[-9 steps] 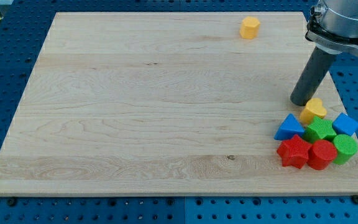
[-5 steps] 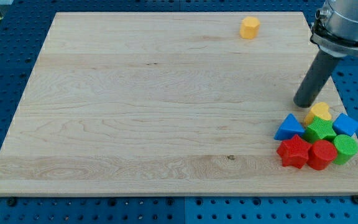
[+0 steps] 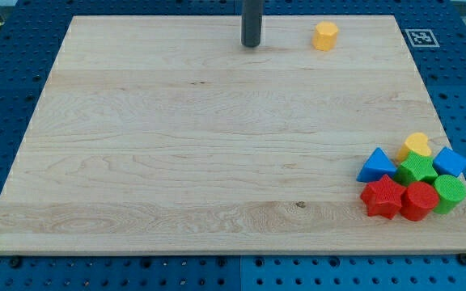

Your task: Push yellow hexagon into the group of blocks

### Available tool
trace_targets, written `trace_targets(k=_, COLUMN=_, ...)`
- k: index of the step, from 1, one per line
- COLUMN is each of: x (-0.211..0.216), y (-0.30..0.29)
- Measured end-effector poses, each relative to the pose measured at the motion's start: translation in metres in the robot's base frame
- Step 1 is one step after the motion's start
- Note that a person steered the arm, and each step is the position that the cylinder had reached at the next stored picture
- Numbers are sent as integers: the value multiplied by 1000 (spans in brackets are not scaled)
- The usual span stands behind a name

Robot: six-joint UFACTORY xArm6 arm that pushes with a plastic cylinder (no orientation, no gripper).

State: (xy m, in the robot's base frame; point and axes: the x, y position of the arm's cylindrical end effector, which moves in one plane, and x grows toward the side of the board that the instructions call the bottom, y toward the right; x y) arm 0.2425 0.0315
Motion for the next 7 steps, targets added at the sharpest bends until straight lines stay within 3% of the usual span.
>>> trace_targets(k=1, x=-23, y=46)
trace_targets(k=2, x=-13, y=120)
trace_targets(k=3, x=43, y=154)
trace_targets(k=5, x=133, y=162)
trace_targets(k=7, x=131, y=197)
